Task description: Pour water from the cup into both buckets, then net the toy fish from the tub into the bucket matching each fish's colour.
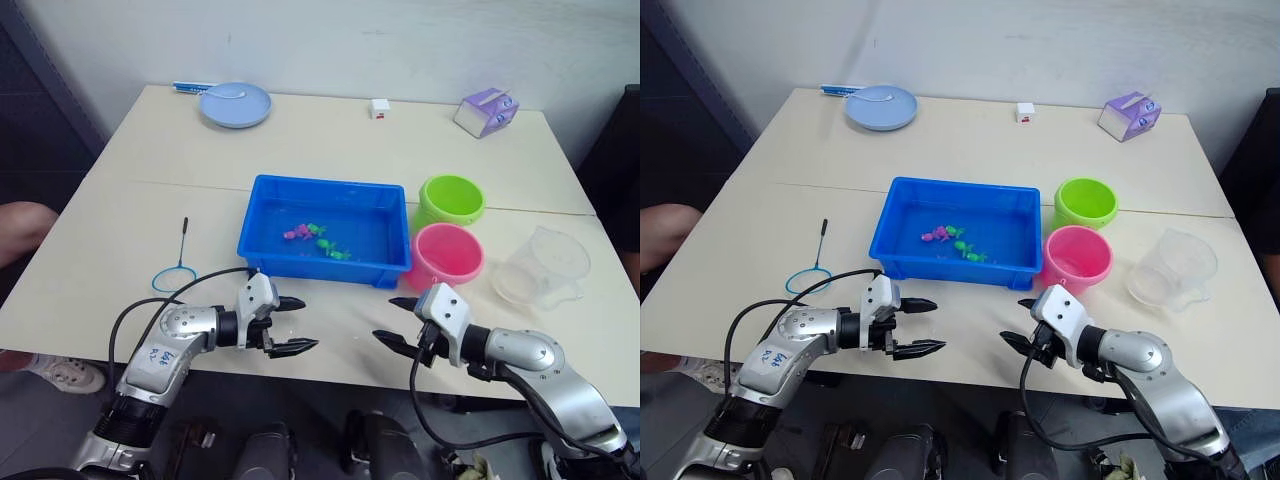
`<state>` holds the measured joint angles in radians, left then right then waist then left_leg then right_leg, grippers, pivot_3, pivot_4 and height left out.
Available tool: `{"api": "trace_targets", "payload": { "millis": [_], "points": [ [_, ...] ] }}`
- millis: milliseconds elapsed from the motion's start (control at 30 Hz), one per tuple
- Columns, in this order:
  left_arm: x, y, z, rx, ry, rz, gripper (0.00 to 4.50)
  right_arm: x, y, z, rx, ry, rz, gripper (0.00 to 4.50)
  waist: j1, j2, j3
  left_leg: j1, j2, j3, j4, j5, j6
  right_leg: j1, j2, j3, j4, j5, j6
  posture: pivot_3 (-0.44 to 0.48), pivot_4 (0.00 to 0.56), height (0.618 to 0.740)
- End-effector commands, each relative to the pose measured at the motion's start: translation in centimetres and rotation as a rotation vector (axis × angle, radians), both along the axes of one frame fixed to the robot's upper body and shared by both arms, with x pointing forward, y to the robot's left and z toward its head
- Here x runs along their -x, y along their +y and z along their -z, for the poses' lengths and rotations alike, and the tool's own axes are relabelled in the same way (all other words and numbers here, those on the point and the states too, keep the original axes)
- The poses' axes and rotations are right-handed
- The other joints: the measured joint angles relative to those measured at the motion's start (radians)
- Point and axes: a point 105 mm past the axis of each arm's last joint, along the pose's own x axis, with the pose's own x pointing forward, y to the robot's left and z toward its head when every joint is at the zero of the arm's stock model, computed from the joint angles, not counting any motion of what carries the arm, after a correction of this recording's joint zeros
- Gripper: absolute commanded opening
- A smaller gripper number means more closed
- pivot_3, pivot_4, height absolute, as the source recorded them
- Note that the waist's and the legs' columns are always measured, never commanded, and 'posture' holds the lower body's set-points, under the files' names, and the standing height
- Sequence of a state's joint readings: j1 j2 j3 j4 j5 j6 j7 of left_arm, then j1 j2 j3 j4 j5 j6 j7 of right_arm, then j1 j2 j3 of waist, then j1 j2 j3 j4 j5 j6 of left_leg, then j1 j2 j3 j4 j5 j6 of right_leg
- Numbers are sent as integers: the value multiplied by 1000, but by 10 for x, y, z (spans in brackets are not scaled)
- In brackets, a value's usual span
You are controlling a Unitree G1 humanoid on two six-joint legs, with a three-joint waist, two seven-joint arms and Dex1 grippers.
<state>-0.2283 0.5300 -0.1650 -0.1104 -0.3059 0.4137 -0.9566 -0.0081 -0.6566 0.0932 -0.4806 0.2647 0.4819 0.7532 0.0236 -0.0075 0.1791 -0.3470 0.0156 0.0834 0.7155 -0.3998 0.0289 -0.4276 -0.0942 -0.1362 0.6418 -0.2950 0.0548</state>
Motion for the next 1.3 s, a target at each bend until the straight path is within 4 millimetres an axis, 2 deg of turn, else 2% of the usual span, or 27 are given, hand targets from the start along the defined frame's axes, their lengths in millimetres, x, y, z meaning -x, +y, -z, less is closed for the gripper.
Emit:
{"api": "trace_targets", "payload": {
  "millis": [33, 267, 467, 633, 767, 1000, 1200, 1300],
  "points": [
    [5, 0, -6, -8, -40, 20, 4384, 0, 3, -6, 5, -30, -29, 4500, 0, 0, 0, 0, 0, 0, 0, 0, 0, 0, 0, 0, 0, 0, 0, 0, 150, 739],
    [11, -12, -9, 39, 0, 71, 4384, 0, -2, -11, -18, -59, 39, 4500, 3, 0, 0, 0, 0, 0, 0, 0, 0, 0, 0, 0, 0, 0, 0, 0, 150, 739],
    [23, -34, -43, 178, 91, 254, 4384, 17, -17, -27, -173, -45, 226, 4500, 2, 0, 0, 0, 0, -1, 0, 0, 0, 0, 0, 0, 0, 0, 0, 0, 150, 739],
    [30, -51, -68, 249, 107, 384, 4384, 34, -58, -36, -241, -79, 537, 4500, 2, 1, 0, 0, 0, -1, 0, 0, 0, 1, 0, 0, 0, 0, 0, 0, 150, 739],
    [27, -62, -90, 320, 84, 414, 4384, 43, -114, -33, -242, -124, 913, 4500, 1, 2, -1, 1, 0, 0, 0, 0, 0, 1, 1, 1, 0, 0, 0, 0, 150, 739],
    [15, -67, -116, 378, 36, 387, 4384, 34, -183, -30, -285, -176, 1326, 4500, -5, 3, -1, 5, 0, 5, -3, 0, -1, 1, 2, 6, 1, 0, 0, 0, 150, 739],
    [12, -67, -125, 357, -31, 369, 4384, 13, -219, -28, -234, -207, 1475, 4500, -4, 6, -1, 7, 0, 8, -6, 0, -1, 1, 2, 8, 1, 0, 0, 0, 150, 739],
    [8, -66, -130, 357, -61, 342, 4384, 7, -227, -25, -224, -210, 1504, 4500, 0, 6, -1, 8, -1, 9, -6, 1, 0, 1, 2, 10, 1, 0, 0, 0, 150, 739]
  ]
}}
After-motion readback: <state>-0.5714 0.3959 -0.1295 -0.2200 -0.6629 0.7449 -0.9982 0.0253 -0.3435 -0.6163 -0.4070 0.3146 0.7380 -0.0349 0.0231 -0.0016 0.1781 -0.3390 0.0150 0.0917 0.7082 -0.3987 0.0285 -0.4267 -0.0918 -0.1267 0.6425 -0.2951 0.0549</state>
